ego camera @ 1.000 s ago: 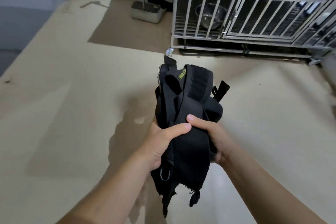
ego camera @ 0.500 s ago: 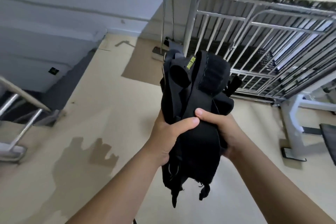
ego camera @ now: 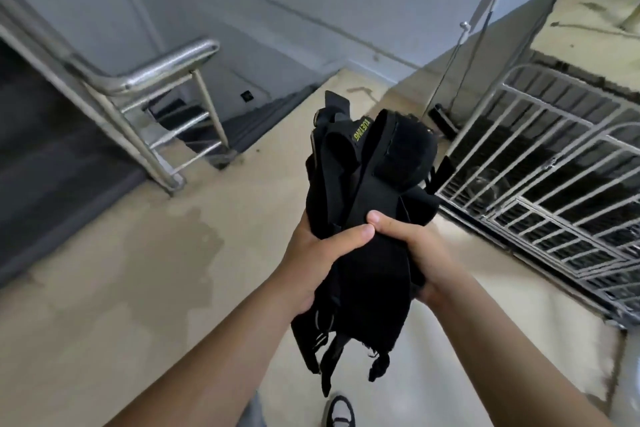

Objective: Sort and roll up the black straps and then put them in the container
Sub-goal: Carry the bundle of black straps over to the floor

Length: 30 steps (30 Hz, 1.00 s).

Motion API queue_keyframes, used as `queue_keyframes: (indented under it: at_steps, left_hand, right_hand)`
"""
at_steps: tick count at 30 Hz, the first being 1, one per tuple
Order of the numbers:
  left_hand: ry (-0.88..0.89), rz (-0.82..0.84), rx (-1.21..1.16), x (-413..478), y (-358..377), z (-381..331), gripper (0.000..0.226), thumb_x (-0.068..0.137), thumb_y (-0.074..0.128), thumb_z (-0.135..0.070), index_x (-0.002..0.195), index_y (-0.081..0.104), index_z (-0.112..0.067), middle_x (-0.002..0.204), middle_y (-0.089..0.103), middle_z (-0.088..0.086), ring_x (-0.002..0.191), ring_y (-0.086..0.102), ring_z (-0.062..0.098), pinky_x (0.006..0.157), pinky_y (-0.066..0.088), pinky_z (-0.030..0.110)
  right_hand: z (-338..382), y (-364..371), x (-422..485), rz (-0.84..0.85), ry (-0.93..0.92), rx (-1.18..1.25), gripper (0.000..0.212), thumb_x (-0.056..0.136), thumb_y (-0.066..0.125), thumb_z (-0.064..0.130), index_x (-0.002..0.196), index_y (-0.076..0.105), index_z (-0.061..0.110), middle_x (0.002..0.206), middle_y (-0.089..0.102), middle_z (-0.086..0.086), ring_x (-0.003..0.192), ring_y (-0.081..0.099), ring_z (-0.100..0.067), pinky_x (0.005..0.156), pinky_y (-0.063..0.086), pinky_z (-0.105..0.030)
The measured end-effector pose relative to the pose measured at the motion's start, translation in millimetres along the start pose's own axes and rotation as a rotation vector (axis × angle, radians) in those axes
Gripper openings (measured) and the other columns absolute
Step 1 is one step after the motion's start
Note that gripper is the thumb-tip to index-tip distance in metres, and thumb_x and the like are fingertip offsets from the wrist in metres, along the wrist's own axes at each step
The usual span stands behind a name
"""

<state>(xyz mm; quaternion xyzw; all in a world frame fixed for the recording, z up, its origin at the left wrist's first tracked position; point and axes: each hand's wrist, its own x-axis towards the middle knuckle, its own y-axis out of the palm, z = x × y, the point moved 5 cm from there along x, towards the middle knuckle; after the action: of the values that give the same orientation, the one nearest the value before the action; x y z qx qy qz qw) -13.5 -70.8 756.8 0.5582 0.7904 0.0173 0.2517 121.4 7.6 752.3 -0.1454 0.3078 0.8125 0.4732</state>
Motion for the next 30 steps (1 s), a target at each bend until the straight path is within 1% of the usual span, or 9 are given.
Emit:
queue_keyframes:
  at_steps: [2,7,10,13,15,18,21,24,30]
  left_hand:
    - [0.014,-0.098,-0.039,-29,-22,5,0.051,0.086,0.084,-0.013,0.129,0.065,-0.033,0.121,0.078,-0.006,0.113,0.075,0.014,0.101,0.058,0.040]
    - [0.077,-0.346,-0.153,-110,-97,13,0.057,0.085,0.086,-0.020,0.135,0.062,-0.034,0.123,0.077,-0.008,0.114,0.074,0.013,0.097,0.059,0.034]
    - [0.127,-0.487,-0.215,-174,-150,19,0.059,0.085,0.085,-0.024,0.137,0.060,-0.035,0.124,0.076,-0.010,0.114,0.073,0.010,0.092,0.060,0.027]
    - [0.177,-0.622,-0.287,-250,-201,29,0.059,0.086,0.084,-0.022,0.137,0.059,-0.036,0.124,0.076,-0.012,0.115,0.073,0.009,0.087,0.060,0.022]
    - [0.193,-0.719,-0.329,-306,-237,41,0.063,0.085,0.085,-0.021,0.141,0.058,-0.035,0.128,0.075,-0.009,0.117,0.073,0.012,0.094,0.060,0.028]
    - [0.227,-0.843,-0.378,-393,-288,65,0.066,0.086,0.086,-0.017,0.142,0.056,-0.036,0.131,0.073,-0.006,0.121,0.071,0.016,0.103,0.057,0.038]
    - [0.251,-0.952,-0.415,-477,-334,87,0.067,0.086,0.085,-0.012,0.140,0.055,-0.037,0.128,0.075,-0.006,0.118,0.072,0.016,0.101,0.058,0.036]
    - [0.285,-1.065,-0.459,-554,-378,105,0.072,0.084,0.086,-0.010,0.142,0.052,-0.037,0.130,0.074,-0.005,0.120,0.071,0.018,0.107,0.056,0.043]
    - [0.353,-1.304,-0.595,-675,-459,131,0.071,0.082,0.088,-0.012,0.140,0.056,-0.038,0.128,0.075,-0.001,0.119,0.072,0.023,0.106,0.055,0.049]
  right_hand:
    - [-11,26,-5,0.077,0.012,-0.050,0.039,0.087,0.079,0.012,0.125,0.073,0.002,0.119,0.077,-0.024,0.107,0.076,-0.041,0.084,0.064,-0.048]
    - [-58,115,-14,0.317,0.101,-0.201,0.047,0.087,0.082,0.013,0.132,0.070,0.007,0.128,0.073,-0.024,0.117,0.072,-0.044,0.103,0.056,-0.062]
    - [-99,183,-31,0.459,0.164,-0.285,0.046,0.088,0.081,0.011,0.133,0.069,0.009,0.128,0.074,-0.022,0.118,0.072,-0.042,0.103,0.056,-0.061]
    - [-151,256,-63,0.592,0.237,-0.386,0.043,0.090,0.078,0.010,0.132,0.070,0.009,0.126,0.075,-0.021,0.115,0.074,-0.040,0.096,0.060,-0.055]
    - [-191,305,-89,0.668,0.294,-0.446,0.044,0.088,0.078,0.010,0.132,0.070,0.010,0.125,0.075,-0.021,0.113,0.075,-0.041,0.091,0.062,-0.051]
    - [-256,375,-137,0.776,0.369,-0.543,0.048,0.086,0.080,0.013,0.132,0.070,0.013,0.124,0.076,-0.020,0.111,0.075,-0.042,0.090,0.062,-0.053]
    - [-324,438,-186,0.872,0.456,-0.614,0.048,0.086,0.080,0.015,0.133,0.070,0.012,0.125,0.075,-0.022,0.112,0.074,-0.044,0.093,0.060,-0.054]
    - [-388,496,-233,0.958,0.519,-0.690,0.048,0.086,0.080,0.015,0.133,0.070,0.011,0.125,0.075,-0.022,0.112,0.074,-0.044,0.093,0.061,-0.053]
    - [-494,610,-306,1.126,0.612,-0.840,0.046,0.085,0.082,0.017,0.130,0.072,0.012,0.122,0.077,-0.021,0.109,0.076,-0.043,0.096,0.060,-0.057]
